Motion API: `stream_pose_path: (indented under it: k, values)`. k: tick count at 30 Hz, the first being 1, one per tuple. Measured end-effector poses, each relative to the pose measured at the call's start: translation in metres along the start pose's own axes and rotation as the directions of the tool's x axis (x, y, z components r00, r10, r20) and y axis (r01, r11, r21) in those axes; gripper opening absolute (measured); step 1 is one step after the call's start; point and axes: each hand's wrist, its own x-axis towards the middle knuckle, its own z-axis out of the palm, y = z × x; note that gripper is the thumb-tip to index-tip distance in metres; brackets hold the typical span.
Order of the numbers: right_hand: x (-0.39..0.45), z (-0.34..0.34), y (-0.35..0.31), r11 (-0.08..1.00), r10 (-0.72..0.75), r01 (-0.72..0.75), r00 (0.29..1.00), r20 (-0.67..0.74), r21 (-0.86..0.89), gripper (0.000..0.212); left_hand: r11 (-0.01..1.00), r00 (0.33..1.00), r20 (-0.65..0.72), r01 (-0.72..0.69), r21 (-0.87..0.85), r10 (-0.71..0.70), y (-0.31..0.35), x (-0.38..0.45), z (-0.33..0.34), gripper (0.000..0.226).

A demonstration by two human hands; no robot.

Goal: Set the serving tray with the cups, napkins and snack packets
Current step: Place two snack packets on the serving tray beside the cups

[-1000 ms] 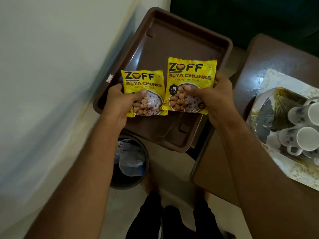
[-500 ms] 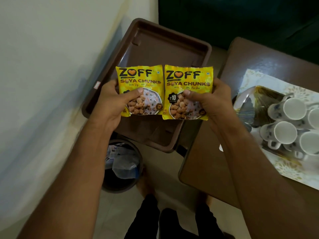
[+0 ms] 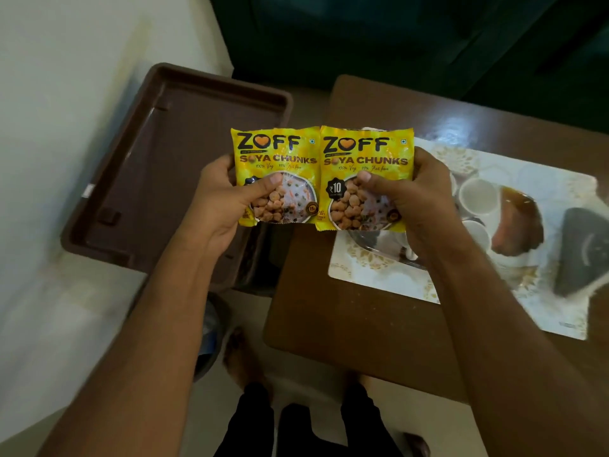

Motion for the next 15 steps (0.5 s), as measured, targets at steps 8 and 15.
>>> stream_pose_path:
  k: [8, 15]
  values:
    - [0.000, -0.096, 0.006, 1.000, 0.025, -0.023, 0.995, -0.100, 0.017, 0.051, 0.997, 0.997, 0.073, 0.021, 0.077, -0.026, -0.005, 0.005, 0.096, 0.040]
    - [0.001, -0.166, 0.013, 0.998, 0.045, -0.037, 0.986, -0.161, 0.052, 0.048, 0.992, 0.992, 0.119, 0.029, 0.123, -0.044, -0.003, 0.009, 0.155, 0.036]
